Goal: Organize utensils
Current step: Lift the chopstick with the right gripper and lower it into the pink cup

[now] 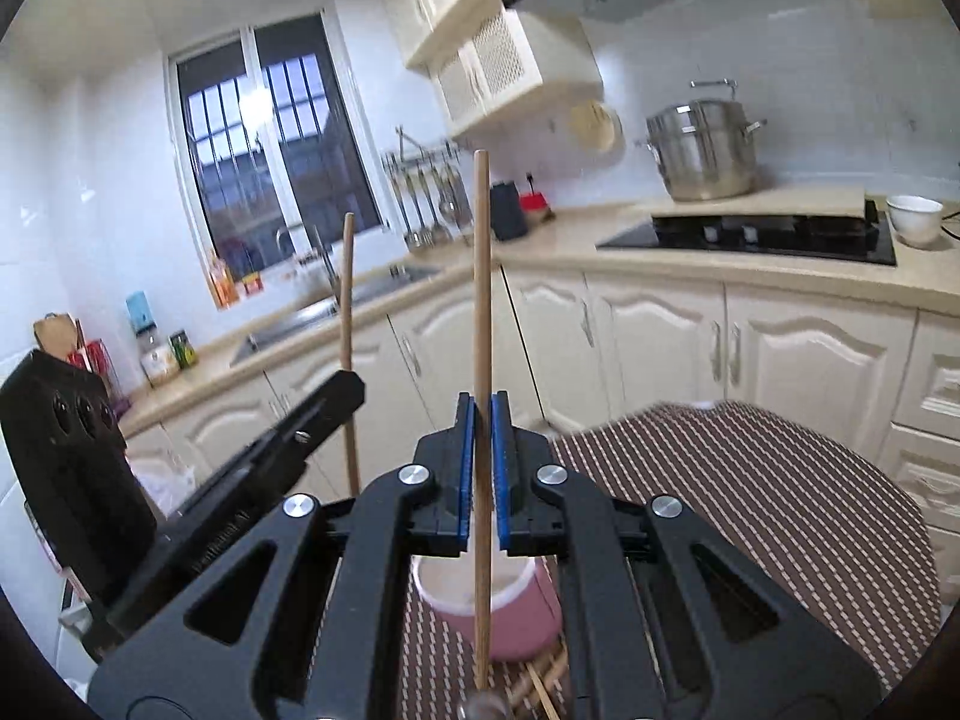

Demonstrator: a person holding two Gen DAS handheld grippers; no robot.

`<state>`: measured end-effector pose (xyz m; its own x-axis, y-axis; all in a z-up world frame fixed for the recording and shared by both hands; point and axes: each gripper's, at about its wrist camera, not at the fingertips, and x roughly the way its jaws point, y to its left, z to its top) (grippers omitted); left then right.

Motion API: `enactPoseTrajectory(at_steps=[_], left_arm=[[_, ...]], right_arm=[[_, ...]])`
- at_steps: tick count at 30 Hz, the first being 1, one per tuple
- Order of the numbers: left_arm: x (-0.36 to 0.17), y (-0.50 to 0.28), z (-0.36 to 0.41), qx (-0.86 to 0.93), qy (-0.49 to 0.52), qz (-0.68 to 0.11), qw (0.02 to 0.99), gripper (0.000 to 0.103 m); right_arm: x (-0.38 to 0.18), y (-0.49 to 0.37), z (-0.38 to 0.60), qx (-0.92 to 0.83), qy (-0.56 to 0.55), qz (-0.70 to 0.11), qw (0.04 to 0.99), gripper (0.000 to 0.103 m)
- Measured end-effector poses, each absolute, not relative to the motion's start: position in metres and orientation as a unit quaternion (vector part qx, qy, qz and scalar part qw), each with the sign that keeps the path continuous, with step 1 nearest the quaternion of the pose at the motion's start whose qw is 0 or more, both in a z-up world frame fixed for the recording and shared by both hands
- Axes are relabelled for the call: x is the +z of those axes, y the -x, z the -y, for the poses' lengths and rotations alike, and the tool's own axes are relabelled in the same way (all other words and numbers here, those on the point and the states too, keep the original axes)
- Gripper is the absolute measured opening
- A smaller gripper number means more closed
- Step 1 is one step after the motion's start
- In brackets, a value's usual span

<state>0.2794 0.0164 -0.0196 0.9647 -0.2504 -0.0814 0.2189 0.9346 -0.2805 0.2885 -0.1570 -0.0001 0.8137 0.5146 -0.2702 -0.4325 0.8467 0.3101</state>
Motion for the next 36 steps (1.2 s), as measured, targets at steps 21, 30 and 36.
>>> enactPoseTrajectory(at_steps=[21,30,36], left_arm=[[-0.065,-0.303,-0.02,-0.088,0.121,-0.045,0.988,0.006],[-0.081,-0.282,-0.025,-0.091,0.098,-0.082,0.988,0.006],[-0.082,-0.269,-0.028,-0.102,0.09,-0.097,0.986,0.006]], right_arm=[[-0.042,-0.306,0.14,0.228,-0.135,-0.165,0.95,0.006],[-0.043,-0.28,0.137,0.219,-0.106,-0.166,0.956,0.006],[-0.051,-0.271,0.136,0.21,-0.101,-0.176,0.956,0.006]])
